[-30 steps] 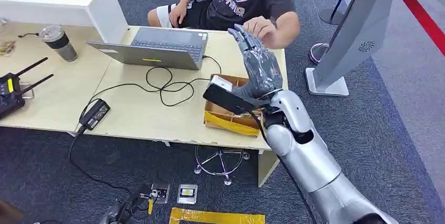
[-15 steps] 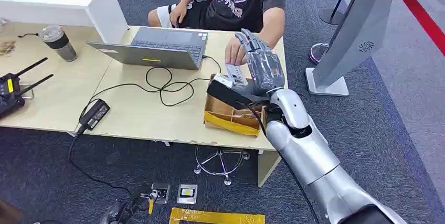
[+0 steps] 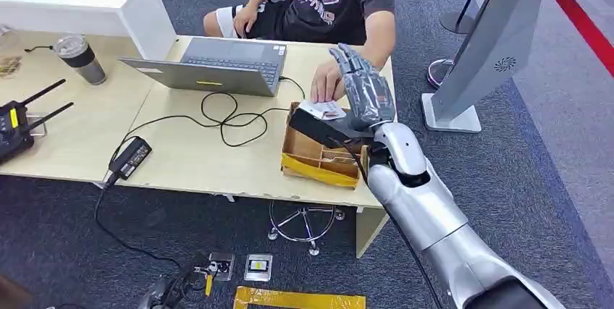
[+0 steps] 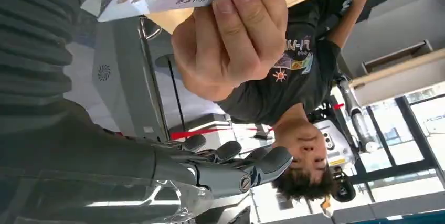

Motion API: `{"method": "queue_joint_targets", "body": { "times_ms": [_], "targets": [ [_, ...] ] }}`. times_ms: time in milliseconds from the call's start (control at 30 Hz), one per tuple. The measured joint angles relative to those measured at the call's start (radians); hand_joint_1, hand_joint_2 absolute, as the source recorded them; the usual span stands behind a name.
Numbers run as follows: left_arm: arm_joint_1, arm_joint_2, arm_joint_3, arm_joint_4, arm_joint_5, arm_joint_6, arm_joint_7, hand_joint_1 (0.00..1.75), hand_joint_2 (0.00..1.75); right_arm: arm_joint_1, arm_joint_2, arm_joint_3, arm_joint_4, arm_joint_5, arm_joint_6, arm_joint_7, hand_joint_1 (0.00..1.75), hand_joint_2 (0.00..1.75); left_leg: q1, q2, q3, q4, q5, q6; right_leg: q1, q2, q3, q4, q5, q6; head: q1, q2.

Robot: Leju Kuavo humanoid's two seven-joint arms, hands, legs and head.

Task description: Pass the card to the sensor for recognition and then transmit it.

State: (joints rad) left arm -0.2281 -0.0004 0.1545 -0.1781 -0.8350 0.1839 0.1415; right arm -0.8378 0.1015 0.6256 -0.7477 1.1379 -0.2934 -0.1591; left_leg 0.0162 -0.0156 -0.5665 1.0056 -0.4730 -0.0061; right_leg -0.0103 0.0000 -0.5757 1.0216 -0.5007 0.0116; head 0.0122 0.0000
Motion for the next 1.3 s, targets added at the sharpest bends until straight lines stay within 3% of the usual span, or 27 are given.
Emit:
{"method": "queue_joint_targets", "body": {
  "times_ms": [33, 133, 167, 200, 267, 967, 1300],
  "targets": [
    [0.0, 0.0, 0.0, 0.0, 0.0, -0.001, 0.0, 0.0, 1.75, 0.0, 0.0, 0.0, 0.002, 0.002, -0.001, 0.0, 0.17, 1.75, 0.0, 0.0, 0.0, 0.0, 0.0, 0.0, 0.0, 0.0, 0.0, 0.0, 0.0, 0.0, 0.0, 0.0],
    [0.0, 0.0, 0.0, 0.0, -0.004, -0.003, 0.0, 0.0, 1.75, 0.0, 0.0, 0.0, 0.009, 0.004, -0.007, 0.0, 0.77, 1.75, 0.0, 0.0, 0.0, 0.0, 0.0, 0.0, 0.0, 0.0, 0.0, 0.0, 0.0, 0.0, 0.0, 0.0],
    [0.0, 0.0, 0.0, 0.0, -0.006, -0.003, 0.0, 0.0, 1.75, 0.0, 0.0, 0.0, 0.011, 0.005, -0.009, 0.0, 1.2, 1.75, 0.0, 0.0, 0.0, 0.0, 0.0, 0.0, 0.0, 0.0, 0.0, 0.0, 0.0, 0.0, 0.0, 0.0],
    [0.0, 0.0, 0.0, 0.0, -0.006, -0.004, 0.0, 0.0, 1.75, 0.0, 0.0, 0.0, 0.013, 0.005, -0.01, 0.0, 1.48, 1.75, 0.0, 0.0, 0.0, 0.0, 0.0, 0.0, 0.0, 0.0, 0.0, 0.0, 0.0, 0.0, 0.0, 0.0],
    [0.0, 0.0, 0.0, 0.0, -0.008, -0.005, 0.0, 0.0, 1.75, 0.0, 0.0, 0.0, 0.016, 0.005, -0.013, -0.002, 1.57, 1.75, 0.0, 0.0, 0.0, 0.0, 0.0, 0.0, 0.0, 0.0, 0.0, 0.0, 0.0, 0.0, 0.0, 0.0],
    [0.0, -0.003, 0.0, 0.0, -0.015, -0.009, 0.0, 0.0, 1.75, 0.001, -0.001, -0.002, 0.032, 0.012, -0.028, -0.002, 1.71, 1.75, 0.0, 0.0, 0.0, 0.0, 0.0, 0.0, 0.0, 0.001, 0.0, 0.0, 0.0, 0.0, 0.0, 0.0],
    [0.0, -0.003, 0.0, 0.0, -0.014, -0.009, 0.002, 0.0, 1.75, 0.003, -0.001, -0.003, 0.032, 0.016, -0.025, 0.0, 1.66, 1.75, 0.0, 0.0, 0.0, 0.0, 0.0, 0.0, 0.0, 0.001, 0.0, 0.0, 0.0, 0.0, 0.0, 0.0]
  ]
}}
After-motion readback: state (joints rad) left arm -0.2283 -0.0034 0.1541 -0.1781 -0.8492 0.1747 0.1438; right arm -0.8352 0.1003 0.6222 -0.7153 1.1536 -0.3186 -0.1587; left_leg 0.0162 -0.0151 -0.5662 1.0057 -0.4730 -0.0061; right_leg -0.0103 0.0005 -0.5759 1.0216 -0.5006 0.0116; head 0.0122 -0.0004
